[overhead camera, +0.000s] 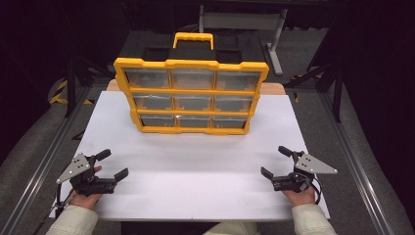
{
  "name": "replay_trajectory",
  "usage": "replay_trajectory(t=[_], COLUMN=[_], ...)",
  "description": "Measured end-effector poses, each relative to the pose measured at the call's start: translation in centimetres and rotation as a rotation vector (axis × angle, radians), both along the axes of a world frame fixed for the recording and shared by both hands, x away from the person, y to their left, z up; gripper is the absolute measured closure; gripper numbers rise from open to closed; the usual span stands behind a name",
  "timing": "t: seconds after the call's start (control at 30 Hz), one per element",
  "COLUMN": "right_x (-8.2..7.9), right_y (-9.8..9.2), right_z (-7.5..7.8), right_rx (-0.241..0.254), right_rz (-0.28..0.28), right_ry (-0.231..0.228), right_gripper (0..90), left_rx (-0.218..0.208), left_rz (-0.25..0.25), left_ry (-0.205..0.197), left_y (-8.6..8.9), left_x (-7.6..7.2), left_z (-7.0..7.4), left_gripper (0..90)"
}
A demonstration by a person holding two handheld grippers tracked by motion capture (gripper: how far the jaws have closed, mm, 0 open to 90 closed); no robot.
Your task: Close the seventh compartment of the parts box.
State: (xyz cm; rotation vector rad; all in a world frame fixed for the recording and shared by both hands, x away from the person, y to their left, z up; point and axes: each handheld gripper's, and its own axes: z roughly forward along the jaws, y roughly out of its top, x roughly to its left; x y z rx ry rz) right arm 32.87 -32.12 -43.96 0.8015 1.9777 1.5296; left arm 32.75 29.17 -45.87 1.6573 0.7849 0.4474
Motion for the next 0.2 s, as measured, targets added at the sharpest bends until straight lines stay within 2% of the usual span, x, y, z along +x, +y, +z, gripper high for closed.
replay_trajectory(t=[0.2], right_x=[0.07], right_y=[0.04], right_z=[-0.07], right_rx=[0.006], right_rz=[0.004], right_ry=[0.011], right_gripper=[0.1], left_rx=[-0.01], left_rz=[0.005], left_ry=[0.005], left_y=[0.0], left_x=[0.07], left_z=[-0.11], left_gripper=[0.0])
